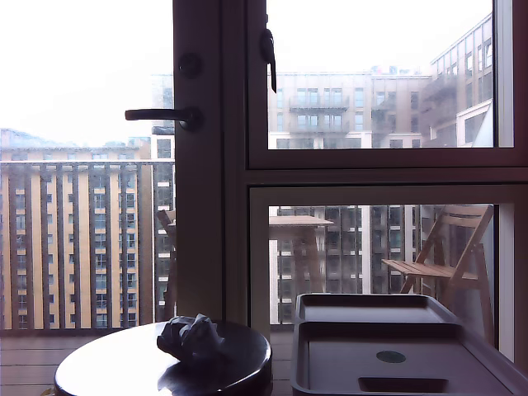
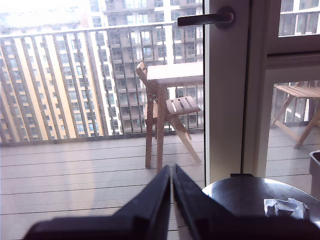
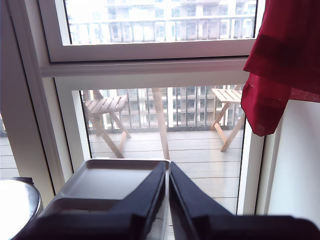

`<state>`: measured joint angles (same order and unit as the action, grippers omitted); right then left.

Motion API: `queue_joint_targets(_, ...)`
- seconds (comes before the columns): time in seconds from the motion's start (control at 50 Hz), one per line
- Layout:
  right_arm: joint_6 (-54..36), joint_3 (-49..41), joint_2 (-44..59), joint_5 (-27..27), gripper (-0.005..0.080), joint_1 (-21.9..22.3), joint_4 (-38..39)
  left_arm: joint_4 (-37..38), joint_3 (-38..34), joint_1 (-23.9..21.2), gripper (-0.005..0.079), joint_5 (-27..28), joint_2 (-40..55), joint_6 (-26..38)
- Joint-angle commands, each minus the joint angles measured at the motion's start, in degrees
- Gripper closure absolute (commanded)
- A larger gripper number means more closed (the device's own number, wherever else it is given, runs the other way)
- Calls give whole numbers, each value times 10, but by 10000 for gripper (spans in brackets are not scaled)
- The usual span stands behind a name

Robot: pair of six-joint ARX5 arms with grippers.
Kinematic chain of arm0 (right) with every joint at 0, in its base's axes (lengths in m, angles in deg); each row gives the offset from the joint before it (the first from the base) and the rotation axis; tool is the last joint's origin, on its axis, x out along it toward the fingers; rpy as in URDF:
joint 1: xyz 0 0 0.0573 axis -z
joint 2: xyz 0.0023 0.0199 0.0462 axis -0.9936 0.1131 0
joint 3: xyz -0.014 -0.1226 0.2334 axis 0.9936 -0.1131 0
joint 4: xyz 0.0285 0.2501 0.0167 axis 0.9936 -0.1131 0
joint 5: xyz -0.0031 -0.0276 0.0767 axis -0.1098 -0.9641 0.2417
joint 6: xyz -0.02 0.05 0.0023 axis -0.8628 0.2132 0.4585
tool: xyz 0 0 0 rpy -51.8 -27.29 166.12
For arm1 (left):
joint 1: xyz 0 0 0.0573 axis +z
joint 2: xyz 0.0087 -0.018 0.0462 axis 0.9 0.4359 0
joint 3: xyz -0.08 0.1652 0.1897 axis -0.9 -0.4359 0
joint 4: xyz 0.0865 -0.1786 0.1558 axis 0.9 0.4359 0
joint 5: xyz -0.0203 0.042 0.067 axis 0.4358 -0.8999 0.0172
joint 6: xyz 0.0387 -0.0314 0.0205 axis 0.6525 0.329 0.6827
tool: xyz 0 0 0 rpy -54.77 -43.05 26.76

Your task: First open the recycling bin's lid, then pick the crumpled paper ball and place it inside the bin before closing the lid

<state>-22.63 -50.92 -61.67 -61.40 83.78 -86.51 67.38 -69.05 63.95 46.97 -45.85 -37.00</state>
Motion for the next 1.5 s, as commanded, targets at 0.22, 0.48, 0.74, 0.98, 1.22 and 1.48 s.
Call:
queue_joint_targets(0.22, 48, 14, -4, 52, 765, -10, -24, 39, 1, 24, 761, 116, -8, 2)
queue_joint_targets(0.48, 100, 30, -4, 91, 765, -10, 8, 26, 18, 24, 761, 141, -8, -48)
queue_joint_targets(0.74, 99, 142, 8, 183, 765, -11, -143, 101, 71, 22, 761, 252, -8, -73)
queue_joint_targets(0.98, 14, 204, 100, 266, 765, -18, -287, 142, 85, 13, 761, 329, 21, -71)
queue_joint_targets(1.22, -126, 245, 257, 270, 765, -52, -349, 142, 85, -6, 761, 365, 60, -63)
queue_joint_targets(1.48, -328, 270, 423, 217, 550, -133, -329, 127, 85, -27, 761, 363, 103, -25)
